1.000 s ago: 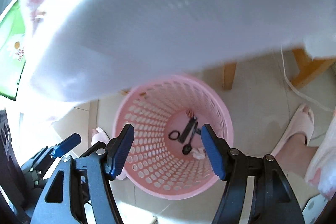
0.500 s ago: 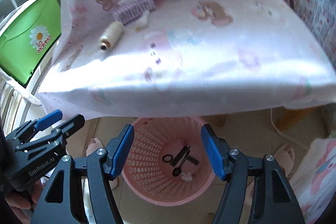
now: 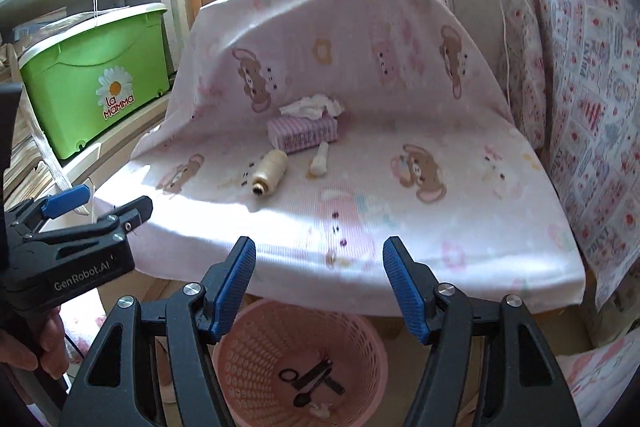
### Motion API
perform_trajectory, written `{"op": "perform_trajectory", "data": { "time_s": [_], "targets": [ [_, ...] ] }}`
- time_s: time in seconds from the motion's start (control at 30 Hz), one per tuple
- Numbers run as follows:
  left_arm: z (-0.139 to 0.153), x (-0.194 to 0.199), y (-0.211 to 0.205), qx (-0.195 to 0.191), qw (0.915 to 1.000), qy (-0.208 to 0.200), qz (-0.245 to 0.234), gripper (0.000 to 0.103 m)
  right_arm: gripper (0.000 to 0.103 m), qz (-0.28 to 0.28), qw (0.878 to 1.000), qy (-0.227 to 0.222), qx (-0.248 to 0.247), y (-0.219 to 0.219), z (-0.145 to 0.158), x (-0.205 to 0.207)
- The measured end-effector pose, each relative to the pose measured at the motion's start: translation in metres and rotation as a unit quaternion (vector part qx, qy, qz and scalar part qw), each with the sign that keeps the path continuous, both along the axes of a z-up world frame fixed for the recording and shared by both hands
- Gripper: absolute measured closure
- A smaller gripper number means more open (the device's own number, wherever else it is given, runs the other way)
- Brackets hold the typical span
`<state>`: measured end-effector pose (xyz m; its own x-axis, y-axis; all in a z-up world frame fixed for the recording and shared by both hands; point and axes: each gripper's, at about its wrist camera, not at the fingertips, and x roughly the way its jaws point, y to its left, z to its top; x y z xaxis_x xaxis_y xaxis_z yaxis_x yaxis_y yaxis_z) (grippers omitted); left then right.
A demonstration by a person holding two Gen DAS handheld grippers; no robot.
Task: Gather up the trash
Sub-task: 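Raise both open tools from the basket back toward the seat, then lower the left tool onto the cream thread spool and close it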
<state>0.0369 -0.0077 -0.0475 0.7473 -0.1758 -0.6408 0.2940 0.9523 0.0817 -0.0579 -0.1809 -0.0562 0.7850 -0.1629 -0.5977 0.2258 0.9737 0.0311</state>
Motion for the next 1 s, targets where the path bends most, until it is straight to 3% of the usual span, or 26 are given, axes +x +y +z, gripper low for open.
{"op": "perform_trajectory", "data": {
  "time_s": [0.13,0.23,0.33,0.4,0.47,0.53,0.67,0.8,0.87,1.0],
  "targets": [
    [-0.009,0.008,-0.003,-0.010,0.9997,0.021,0.010,0.003,0.035,0.027,1.000,0.011,-0.011,-0.008,0.015,0.017],
    [-0.006,0.011,-0.009,-0.022,0.9997,0.013,0.006,0.003,0.038,0.045,0.999,-0.002,-0.011,-0.020,0.035,0.028],
    [0.000,0.014,-0.023,-0.002,1.0000,0.006,-0.006,0.003,0.038,0.066,0.997,-0.008,-0.036,-0.029,0.050,0.041],
    [0.003,0.021,-0.035,0.034,0.9991,0.016,-0.018,0.003,0.038,0.073,0.996,-0.008,-0.055,-0.035,0.055,0.049],
    [0.003,0.034,-0.048,0.075,0.9956,0.041,-0.039,0.003,0.038,0.075,0.996,-0.004,-0.058,-0.043,0.055,0.056],
    [0.006,0.044,-0.055,0.086,0.9939,0.042,-0.056,0.003,0.038,0.069,0.996,-0.003,-0.053,-0.049,0.052,0.060],
    [0.014,0.051,-0.061,0.074,0.9935,0.026,-0.083,0.003,0.038,0.046,0.998,-0.007,-0.044,-0.056,0.038,0.060],
    [0.001,0.049,-0.063,0.064,0.9939,0.026,-0.086,0.003,0.038,0.035,0.999,0.008,-0.022,-0.059,0.022,0.061],
    [-0.008,0.050,-0.069,0.079,0.9930,0.037,-0.080,0.003,0.038,0.033,0.999,0.003,-0.030,-0.058,0.020,0.061],
    [-0.005,0.047,-0.073,0.057,0.9930,0.043,-0.094,0.003,0.038,0.030,0.999,0.000,-0.041,-0.057,0.020,0.064]
  ]
}}
